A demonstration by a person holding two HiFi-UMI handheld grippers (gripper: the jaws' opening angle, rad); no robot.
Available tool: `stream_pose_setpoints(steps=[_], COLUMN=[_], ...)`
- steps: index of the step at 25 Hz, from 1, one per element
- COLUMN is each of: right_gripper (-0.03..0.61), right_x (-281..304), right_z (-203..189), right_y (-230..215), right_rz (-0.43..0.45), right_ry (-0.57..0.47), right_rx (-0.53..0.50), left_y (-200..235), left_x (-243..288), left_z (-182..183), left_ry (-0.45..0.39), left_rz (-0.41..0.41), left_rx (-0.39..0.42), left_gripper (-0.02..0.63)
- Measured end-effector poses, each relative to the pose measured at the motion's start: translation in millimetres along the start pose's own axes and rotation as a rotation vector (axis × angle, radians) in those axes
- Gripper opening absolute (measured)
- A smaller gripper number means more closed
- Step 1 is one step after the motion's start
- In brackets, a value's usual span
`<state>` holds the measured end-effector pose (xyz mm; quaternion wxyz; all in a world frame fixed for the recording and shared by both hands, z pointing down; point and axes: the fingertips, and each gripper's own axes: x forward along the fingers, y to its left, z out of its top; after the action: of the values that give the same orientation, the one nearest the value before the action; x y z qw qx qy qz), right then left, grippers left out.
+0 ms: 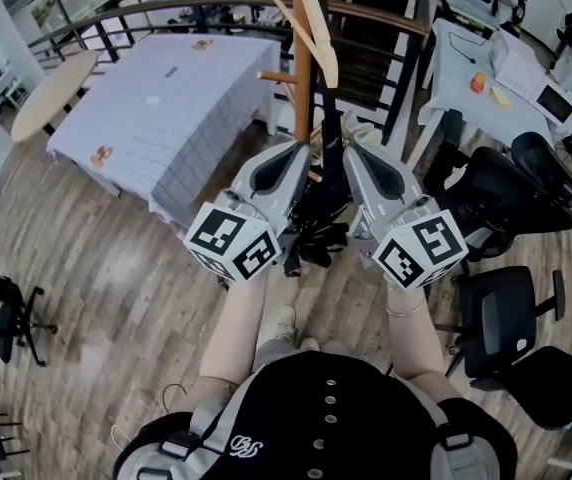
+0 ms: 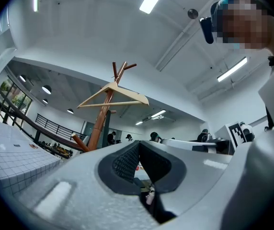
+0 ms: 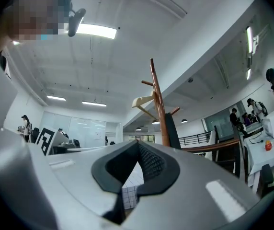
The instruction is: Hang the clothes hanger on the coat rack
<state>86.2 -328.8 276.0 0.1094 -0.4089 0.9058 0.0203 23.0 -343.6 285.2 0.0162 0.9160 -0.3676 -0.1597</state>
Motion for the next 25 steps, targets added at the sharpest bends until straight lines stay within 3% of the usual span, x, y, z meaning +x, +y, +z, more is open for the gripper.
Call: stream_pose_setpoints(steps=[12,25], right_gripper=[-0.002,-0.002], right_x=[-14.9,-7.5], right_z=[-29.9,-38.2], right_y=[7.2,17.2], right_rz=[-0.002,0.020], right_ry=[0.104,0.127], right_rx=[-0.031,-0.044], left_y=[-14.4,-14.5], left_x=[-8.0,-14.9], left_z=[-41.3,-36.7], left_ry=[0.109,0.091], left_rz=[-0.016,-0.039], left_rx=[-0.012,-0.061], left_gripper=[-0.002,-0.002])
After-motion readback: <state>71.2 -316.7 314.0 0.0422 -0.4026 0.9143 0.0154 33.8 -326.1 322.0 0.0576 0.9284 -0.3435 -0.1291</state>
